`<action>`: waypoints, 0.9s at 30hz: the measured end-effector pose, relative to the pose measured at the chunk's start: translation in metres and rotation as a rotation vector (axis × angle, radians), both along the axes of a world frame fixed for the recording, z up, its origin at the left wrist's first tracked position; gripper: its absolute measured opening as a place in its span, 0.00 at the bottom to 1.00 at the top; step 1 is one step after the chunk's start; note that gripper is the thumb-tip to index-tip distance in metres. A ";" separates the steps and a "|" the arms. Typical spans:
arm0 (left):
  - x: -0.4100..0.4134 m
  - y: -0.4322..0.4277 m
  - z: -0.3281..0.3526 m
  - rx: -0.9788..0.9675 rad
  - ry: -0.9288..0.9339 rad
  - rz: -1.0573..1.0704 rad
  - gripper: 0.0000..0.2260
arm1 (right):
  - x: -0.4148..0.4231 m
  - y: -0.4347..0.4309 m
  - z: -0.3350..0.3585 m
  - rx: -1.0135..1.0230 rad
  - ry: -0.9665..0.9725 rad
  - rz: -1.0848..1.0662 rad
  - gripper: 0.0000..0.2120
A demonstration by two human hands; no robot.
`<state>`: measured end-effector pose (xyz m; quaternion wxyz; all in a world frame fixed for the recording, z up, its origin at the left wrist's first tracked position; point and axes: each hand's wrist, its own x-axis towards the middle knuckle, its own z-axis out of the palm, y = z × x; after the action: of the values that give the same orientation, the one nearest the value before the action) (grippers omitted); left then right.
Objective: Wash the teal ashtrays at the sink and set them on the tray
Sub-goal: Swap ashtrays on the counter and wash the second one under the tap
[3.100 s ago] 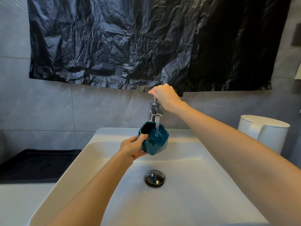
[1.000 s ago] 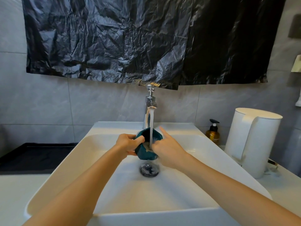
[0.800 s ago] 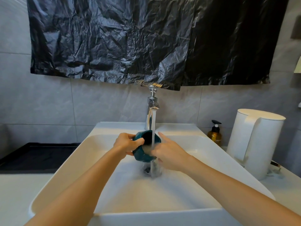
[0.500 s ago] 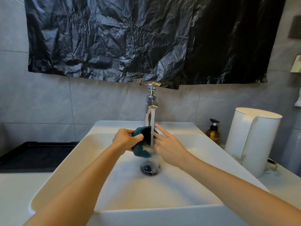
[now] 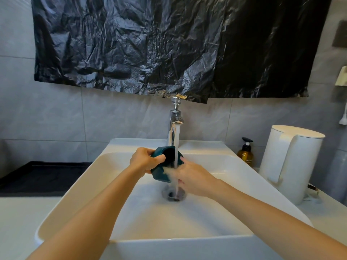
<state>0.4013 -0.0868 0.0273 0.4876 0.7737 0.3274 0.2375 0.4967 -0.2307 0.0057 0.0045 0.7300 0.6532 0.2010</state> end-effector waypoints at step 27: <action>0.009 -0.005 -0.006 -0.378 -0.051 -0.050 0.11 | -0.004 0.007 -0.001 0.177 0.342 0.108 0.12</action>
<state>0.4100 -0.0916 0.0211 0.6380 0.6701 0.3343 0.1793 0.4926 -0.2236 0.0047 -0.1816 0.7149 0.6625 0.1307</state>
